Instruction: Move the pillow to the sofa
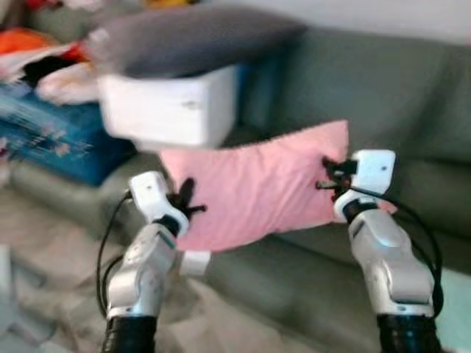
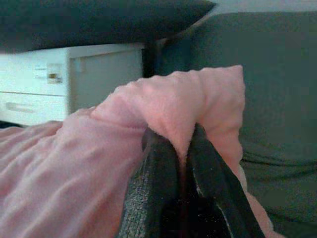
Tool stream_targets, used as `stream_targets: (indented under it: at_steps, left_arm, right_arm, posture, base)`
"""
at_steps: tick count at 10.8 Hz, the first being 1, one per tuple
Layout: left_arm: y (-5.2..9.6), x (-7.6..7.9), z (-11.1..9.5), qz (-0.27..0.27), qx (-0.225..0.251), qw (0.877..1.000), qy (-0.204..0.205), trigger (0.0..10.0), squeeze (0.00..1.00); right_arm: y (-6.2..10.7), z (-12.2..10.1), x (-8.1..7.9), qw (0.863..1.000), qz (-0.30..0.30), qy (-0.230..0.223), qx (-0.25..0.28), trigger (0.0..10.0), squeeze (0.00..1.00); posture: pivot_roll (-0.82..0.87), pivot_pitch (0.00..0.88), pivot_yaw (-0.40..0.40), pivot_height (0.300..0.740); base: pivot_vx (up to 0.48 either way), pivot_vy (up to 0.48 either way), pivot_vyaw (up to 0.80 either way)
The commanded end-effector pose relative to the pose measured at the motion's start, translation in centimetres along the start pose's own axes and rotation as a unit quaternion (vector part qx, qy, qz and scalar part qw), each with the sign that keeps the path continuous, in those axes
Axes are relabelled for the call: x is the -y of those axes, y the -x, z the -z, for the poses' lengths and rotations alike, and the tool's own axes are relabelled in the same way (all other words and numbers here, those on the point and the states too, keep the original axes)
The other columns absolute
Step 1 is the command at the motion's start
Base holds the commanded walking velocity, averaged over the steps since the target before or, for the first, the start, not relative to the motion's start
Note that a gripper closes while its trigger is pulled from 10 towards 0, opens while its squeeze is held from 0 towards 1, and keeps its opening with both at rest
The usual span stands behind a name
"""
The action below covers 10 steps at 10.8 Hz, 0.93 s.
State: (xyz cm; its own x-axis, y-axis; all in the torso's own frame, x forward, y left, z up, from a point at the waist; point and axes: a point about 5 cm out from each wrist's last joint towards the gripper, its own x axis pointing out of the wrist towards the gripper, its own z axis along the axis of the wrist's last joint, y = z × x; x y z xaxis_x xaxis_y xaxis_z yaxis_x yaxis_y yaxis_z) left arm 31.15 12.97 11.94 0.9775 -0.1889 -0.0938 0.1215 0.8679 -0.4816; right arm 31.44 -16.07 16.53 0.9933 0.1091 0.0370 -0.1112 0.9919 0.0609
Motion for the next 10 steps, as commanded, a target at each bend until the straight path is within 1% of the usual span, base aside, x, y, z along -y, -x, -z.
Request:
stream_targets:
  at_steps: [1, 3, 6, 8, 10]
  left_arm:
    - [-0.1, 0.0, -0.6, 0.001, 0.005, 1.0, -0.003, 10.0, 0.0]
    - [0.0, 0.2, 0.1, -0.001, -0.014, 1.0, 0.004, 10.0, 0.0]
    - [0.0, 0.2, 0.4, -0.004, -0.026, 1.0, 0.005, 10.0, 0.0]
    - [-0.1, 0.2, 0.6, -0.011, -0.036, 0.999, 0.016, 10.0, 0.0]
    - [0.0, 0.1, 0.3, -0.007, -0.027, 1.0, 0.004, 10.0, 0.0]
  right_arm:
    - [-0.3, -1.0, -0.8, 1.0, -0.014, 0.002, 0.02, 10.0, 0.0]
    - [-0.2, -0.9, -0.7, 1.0, -0.013, 0.003, 0.018, 10.0, 0.0]
    - [-0.1, -0.9, -0.8, 1.0, -0.013, 0.002, 0.017, 10.0, 0.0]
    - [-0.1, -0.8, -0.7, 1.0, -0.011, 0.002, 0.011, 10.0, 0.0]
    - [-0.1, -0.8, -0.7, 1.0, -0.012, 0.003, 0.011, 10.0, 0.0]
  posture:
    - [-0.17, 0.0, -0.022, 0.74]
    - [-0.17, 0.0, -0.023, 0.74]
    - [-0.17, 0.0, -0.023, 0.74]
    - [-0.17, 0.0, -0.024, 0.74]
    - [-0.17, 0.0, -0.023, 0.74]
  base:
    - [0.0, 0.0, 0.0]
    - [0.0, 0.0, 0.0]
    - [0.0, 0.0, 0.0]
    - [0.0, 0.0, -0.79]
    - [0.0, 0.0, -0.79]
